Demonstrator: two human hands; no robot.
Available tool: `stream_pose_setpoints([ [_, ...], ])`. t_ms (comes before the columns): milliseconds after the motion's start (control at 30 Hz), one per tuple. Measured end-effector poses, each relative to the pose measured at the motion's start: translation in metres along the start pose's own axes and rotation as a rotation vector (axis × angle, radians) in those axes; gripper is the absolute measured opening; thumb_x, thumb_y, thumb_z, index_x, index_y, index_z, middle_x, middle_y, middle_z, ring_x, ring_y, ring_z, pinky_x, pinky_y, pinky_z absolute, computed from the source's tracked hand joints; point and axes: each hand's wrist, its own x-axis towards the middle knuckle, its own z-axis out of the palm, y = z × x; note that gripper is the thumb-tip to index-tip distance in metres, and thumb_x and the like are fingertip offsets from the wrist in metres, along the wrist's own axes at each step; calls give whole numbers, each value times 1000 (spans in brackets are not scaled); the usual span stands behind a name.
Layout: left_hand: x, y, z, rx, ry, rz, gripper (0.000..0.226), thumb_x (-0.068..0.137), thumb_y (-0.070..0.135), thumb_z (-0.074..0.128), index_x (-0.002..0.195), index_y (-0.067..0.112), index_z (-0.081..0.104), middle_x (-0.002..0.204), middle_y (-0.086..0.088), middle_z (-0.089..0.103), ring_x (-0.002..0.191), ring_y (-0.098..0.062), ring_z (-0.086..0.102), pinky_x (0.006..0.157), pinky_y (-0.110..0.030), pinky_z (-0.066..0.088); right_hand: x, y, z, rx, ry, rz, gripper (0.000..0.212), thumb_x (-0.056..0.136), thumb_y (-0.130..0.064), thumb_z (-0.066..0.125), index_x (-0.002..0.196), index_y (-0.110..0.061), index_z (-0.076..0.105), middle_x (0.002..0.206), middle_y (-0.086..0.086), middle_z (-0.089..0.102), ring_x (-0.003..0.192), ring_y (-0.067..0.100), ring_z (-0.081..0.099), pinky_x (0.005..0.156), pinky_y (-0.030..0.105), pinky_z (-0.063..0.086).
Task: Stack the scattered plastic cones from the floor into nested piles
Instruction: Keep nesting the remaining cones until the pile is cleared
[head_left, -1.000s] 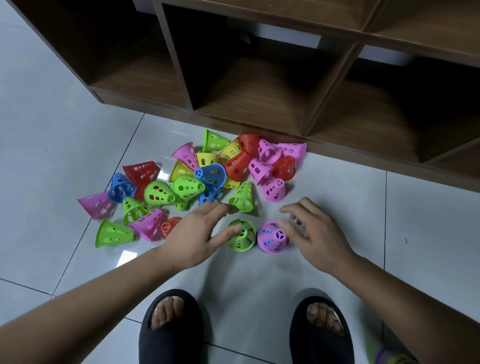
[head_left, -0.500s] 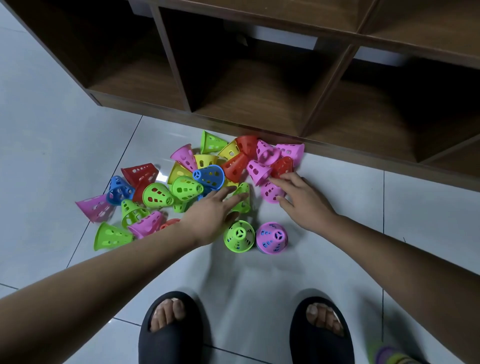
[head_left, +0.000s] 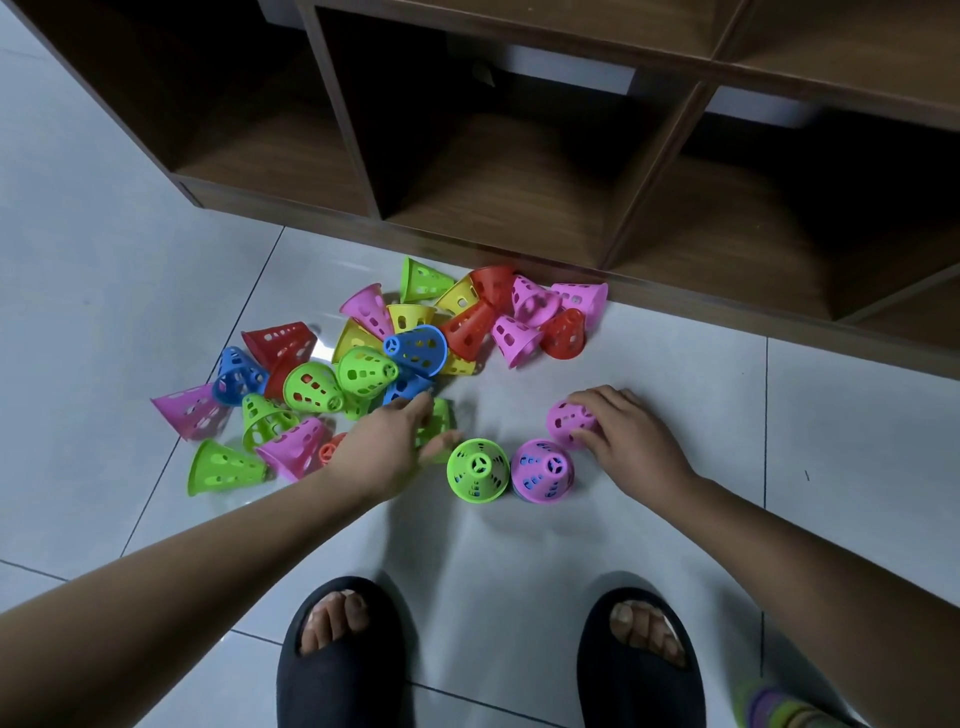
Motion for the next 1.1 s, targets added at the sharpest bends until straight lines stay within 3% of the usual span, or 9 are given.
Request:
stream_pose_setpoints([
  [67,-4,3,1,-44,-8,-76,47,101,71,47,98,24,45,80,0,60,68,-20,60,60,-38,50,-4,-3,-3,30,23,38,38,97,-25,73,134,-21,62,128,-4,66,113,27,59,91,41,53],
  [200,-6,6,1,-121,-6,-156,41,97,51,72,106,19,49,86,-1,65,73,-25,65,59,-35,47,-12,-18,-21,225,99,180,44,101,-33,67,142,-27,56,127,0,65,115,20,58,95,37,51],
  [333,-10,9,-5,-305,-22,-259,61,88,39,85,125,22,39,97,-2,74,77,-19,71,68,-40,61,-27,-38,-36,409,165,254,41,103,-36,64,142,-38,52,124,-6,64,104,15,62,89,34,53],
  [433,-12,2,-4,-321,-40,-294,67,88,35,84,132,24,35,86,-1,75,71,-13,71,66,-42,64,-38,-52,-45,459,219,249,39,104,-33,65,141,-34,54,119,-9,65,101,9,61,87,32,52],
  [567,-15,-3,-6,-272,-114,-245,72,89,34,84,142,25,35,99,0,75,82,-18,73,72,-36,61,-51,-69,-53,505,270,192,39,102,-29,67,139,-30,57,121,-14,65,110,9,63,90,28,52],
  [700,-19,0,-2,-139,-171,-188,71,87,46,85,138,26,39,108,0,72,88,-21,71,79,-40,62,-60,-84,-51,444,225,110,49,94,-27,77,139,-29,58,121,-21,61,110,-1,59,92,9,42],
  [767,-19,0,-1,-148,-172,-180,71,87,45,85,138,27,39,105,0,74,85,-20,72,78,-41,63,-60,-86,-45,368,174,46,48,92,-28,81,135,-25,61,119,-20,59,111,-1,56,95,12,43],
  [900,-19,3,-11,-253,-2,-158,61,87,39,85,131,27,44,100,1,71,83,-21,69,73,-42,60,-58,-81,-27,263,83,-108,40,92,-29,83,127,-29,64,124,-20,58,117,11,56,96,32,50],
  [1100,-33,37,-39,-425,371,24,42,88,24,83,118,31,54,108,13,63,97,-9,63,79,-25,50,-52,-72,-19,239,79,-90,43,93,-37,81,131,-31,63,128,-21,58,120,10,56,96,35,52],
])
